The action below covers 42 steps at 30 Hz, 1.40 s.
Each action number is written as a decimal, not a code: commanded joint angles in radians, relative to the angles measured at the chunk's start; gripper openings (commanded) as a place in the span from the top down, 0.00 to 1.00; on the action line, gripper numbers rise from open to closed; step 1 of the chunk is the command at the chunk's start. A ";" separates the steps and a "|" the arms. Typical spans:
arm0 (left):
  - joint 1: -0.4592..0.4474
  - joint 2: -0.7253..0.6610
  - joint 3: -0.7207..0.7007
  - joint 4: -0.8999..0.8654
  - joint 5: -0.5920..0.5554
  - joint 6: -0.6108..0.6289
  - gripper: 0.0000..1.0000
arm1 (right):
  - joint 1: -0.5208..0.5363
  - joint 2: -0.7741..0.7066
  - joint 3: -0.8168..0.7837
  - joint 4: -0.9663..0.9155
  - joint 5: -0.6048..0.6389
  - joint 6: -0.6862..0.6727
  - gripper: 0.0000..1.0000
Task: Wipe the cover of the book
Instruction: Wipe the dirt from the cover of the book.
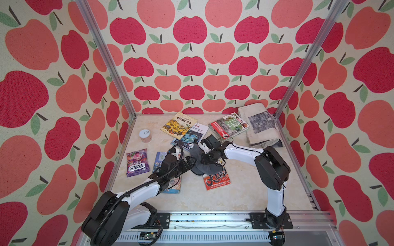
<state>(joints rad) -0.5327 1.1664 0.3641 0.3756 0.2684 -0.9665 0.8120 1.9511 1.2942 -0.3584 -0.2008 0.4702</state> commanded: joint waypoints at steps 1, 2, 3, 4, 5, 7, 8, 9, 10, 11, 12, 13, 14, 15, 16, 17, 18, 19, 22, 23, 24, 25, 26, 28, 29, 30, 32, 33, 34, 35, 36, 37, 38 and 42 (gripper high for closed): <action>-0.003 0.012 -0.015 -0.003 -0.015 0.022 0.01 | -0.067 -0.046 -0.083 -0.043 0.030 0.009 1.00; -0.003 0.020 -0.013 0.001 -0.012 0.022 0.01 | -0.083 -0.064 -0.102 -0.044 0.041 0.006 1.00; -0.003 0.024 -0.013 0.005 -0.012 0.022 0.01 | -0.093 -0.077 -0.114 -0.046 0.050 0.001 1.00; -0.003 0.031 -0.011 0.009 -0.010 0.021 0.01 | -0.107 -0.092 -0.125 -0.052 0.060 -0.006 1.00; -0.003 0.035 -0.010 0.014 -0.011 0.020 0.01 | -0.118 -0.104 -0.136 -0.058 0.069 -0.011 1.00; -0.004 0.046 -0.005 0.021 -0.007 0.019 0.01 | -0.136 -0.120 -0.149 -0.068 0.089 -0.015 1.00; -0.003 0.052 -0.002 0.023 -0.006 0.018 0.01 | -0.145 -0.127 -0.155 -0.077 0.101 -0.013 1.00; -0.004 0.057 0.001 0.025 -0.004 0.018 0.01 | -0.148 -0.131 -0.158 -0.085 0.114 -0.013 1.00; -0.005 0.063 0.005 0.024 -0.002 0.018 0.01 | -0.149 -0.137 -0.160 -0.095 0.122 -0.016 1.00; -0.006 0.066 0.007 0.023 -0.002 0.018 0.01 | -0.148 -0.141 -0.165 -0.093 0.122 -0.016 1.00; -0.005 0.070 0.008 0.024 -0.002 0.018 0.01 | -0.146 -0.147 -0.172 -0.089 0.118 -0.015 1.00; -0.007 0.072 0.009 0.022 -0.003 0.018 0.01 | -0.139 -0.154 -0.182 -0.081 0.112 -0.011 1.00; -0.007 0.074 0.010 0.022 -0.003 0.019 0.01 | -0.129 -0.158 -0.188 -0.079 0.108 -0.008 1.00; -0.007 0.076 0.012 0.022 -0.004 0.020 0.01 | -0.119 -0.162 -0.191 -0.077 0.104 -0.006 1.00; -0.009 0.077 0.013 0.022 -0.003 0.020 0.01 | -0.105 -0.162 -0.194 -0.073 0.098 -0.003 1.00; -0.009 0.079 0.016 0.022 -0.006 0.021 0.01 | -0.086 -0.162 -0.197 -0.066 0.090 0.000 1.00; -0.009 0.082 0.018 0.023 -0.005 0.022 0.01 | -0.069 -0.161 -0.200 -0.057 0.082 0.003 1.00; -0.009 0.085 0.019 0.023 -0.006 0.022 0.01 | -0.049 -0.158 -0.200 -0.049 0.073 0.008 1.00; -0.010 0.094 0.023 0.026 -0.005 0.018 0.01 | 0.002 -0.136 -0.188 -0.036 0.059 0.025 1.00; -0.009 0.097 0.026 0.026 -0.004 0.018 0.01 | 0.017 -0.127 -0.180 -0.037 0.062 0.038 1.00; -0.010 0.099 0.028 0.025 -0.003 0.018 0.01 | 0.027 -0.120 -0.174 -0.036 0.060 0.047 1.00; -0.010 0.100 0.029 0.025 -0.001 0.018 0.01 | 0.042 -0.112 -0.166 -0.032 0.057 0.054 1.00; -0.011 0.101 0.030 0.025 -0.001 0.018 0.01 | 0.053 -0.104 -0.159 -0.030 0.057 0.059 1.00; -0.012 0.103 0.029 0.025 -0.004 0.018 0.01 | 0.065 -0.093 -0.146 -0.024 0.054 0.064 1.00; -0.012 0.104 0.029 0.025 -0.005 0.017 0.01 | 0.067 -0.088 -0.143 -0.022 0.050 0.067 1.00; -0.011 0.105 0.029 0.026 -0.006 0.017 0.01 | 0.067 -0.083 -0.141 -0.022 0.047 0.068 1.00; -0.013 0.107 0.029 0.029 -0.003 0.017 0.01 | 0.065 -0.080 -0.138 -0.027 0.052 0.067 1.00; -0.013 0.106 0.029 0.029 -0.003 0.017 0.01 | 0.062 -0.081 -0.138 -0.036 0.060 0.065 1.00; -0.013 0.105 0.029 0.028 -0.004 0.017 0.01 | 0.057 -0.086 -0.143 -0.043 0.068 0.062 1.00; -0.012 0.104 0.029 0.027 -0.005 0.018 0.01 | 0.047 -0.093 -0.153 -0.044 0.069 0.062 1.00; -0.013 0.100 0.029 0.023 -0.006 0.020 0.01 | 0.032 -0.105 -0.174 -0.042 0.068 0.062 1.00; -0.013 0.099 0.029 0.020 -0.008 0.022 0.01 | 0.014 -0.120 -0.194 -0.036 0.067 0.065 1.00; -0.013 0.098 0.029 0.019 -0.010 0.023 0.01 | -0.002 -0.135 -0.215 -0.032 0.066 0.065 1.00; -0.013 0.105 0.027 0.026 -0.011 0.022 0.01 | -0.063 -0.196 -0.290 -0.034 0.082 0.058 1.00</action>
<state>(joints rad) -0.5411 1.2652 0.3714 0.3923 0.2687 -0.9665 0.7883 1.7763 1.0664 -0.3244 -0.1665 0.5217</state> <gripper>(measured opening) 0.993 0.093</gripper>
